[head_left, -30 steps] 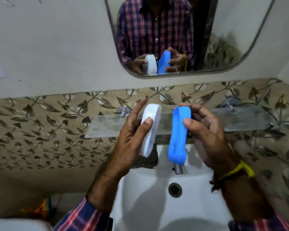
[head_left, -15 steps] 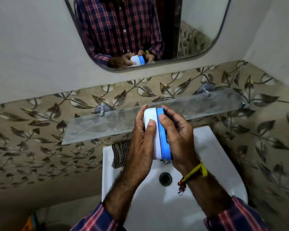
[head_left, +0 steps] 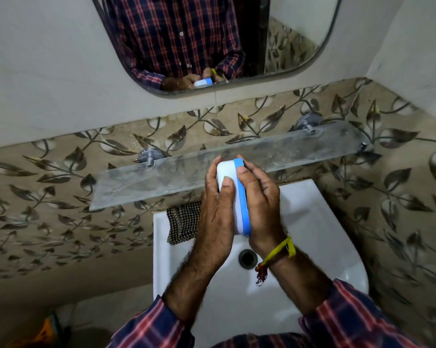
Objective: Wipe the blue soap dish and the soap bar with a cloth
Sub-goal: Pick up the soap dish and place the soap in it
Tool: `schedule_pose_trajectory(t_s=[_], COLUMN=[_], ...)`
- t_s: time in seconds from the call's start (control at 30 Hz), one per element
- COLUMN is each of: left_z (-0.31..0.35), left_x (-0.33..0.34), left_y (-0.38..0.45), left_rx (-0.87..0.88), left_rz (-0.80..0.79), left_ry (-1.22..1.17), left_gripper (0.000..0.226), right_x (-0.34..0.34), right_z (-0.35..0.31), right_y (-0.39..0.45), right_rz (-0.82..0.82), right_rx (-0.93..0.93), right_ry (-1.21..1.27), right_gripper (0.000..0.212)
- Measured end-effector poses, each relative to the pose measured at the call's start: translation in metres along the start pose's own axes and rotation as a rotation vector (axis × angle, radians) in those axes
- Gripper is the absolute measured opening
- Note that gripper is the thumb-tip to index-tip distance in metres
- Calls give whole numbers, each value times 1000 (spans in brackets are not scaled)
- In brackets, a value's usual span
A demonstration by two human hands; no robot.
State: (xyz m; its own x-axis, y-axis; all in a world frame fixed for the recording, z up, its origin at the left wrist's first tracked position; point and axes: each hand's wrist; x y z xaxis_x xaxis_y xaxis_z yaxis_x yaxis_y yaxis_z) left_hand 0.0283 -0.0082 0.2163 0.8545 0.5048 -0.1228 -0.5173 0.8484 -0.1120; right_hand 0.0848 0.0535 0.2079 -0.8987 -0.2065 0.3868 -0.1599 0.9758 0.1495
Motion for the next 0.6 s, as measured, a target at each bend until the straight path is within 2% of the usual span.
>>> schedule_pose_trajectory(t_s=[0.13, 0.27, 0.33, 0.43, 0.5, 0.6], left_z=[1, 7, 7, 3, 1, 5], left_x=[-1, -11, -19, -29, -36, -49], left_y=[0, 1, 2, -1, -2, 2], left_rx=[11, 24, 23, -47, -90, -43], left_rz=[-2, -149, -187, -134, -64, 19], left_ry=[11, 75, 76, 67, 64, 63], left_gripper=[59, 57, 66, 91, 91, 82], right_x=[4, 1, -1, -3, -7, -24], right_z=[3, 4, 3, -2, -7, -12], right_y=[-1, 0, -1, 2, 4, 12], right_rz=[-3, -21, -18, -7, -55, -219], right_rx=[-7, -66, -86, -131, -138, -158], right_ry=[47, 22, 62, 125, 108, 10], right_gripper=[42, 47, 48, 45, 42, 46])
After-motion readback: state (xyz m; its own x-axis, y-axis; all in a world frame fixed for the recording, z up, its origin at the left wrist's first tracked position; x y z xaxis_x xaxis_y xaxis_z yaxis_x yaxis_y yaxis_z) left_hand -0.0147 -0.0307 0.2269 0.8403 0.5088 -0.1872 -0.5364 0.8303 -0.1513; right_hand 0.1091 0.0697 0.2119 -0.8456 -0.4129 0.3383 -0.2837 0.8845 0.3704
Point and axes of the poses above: each hand's wrist, its own y-axis towards the middle knuckle, its own x-axis out of the palm, z = x × y, and after that the axes turned 11 degrees about -x, right-handed
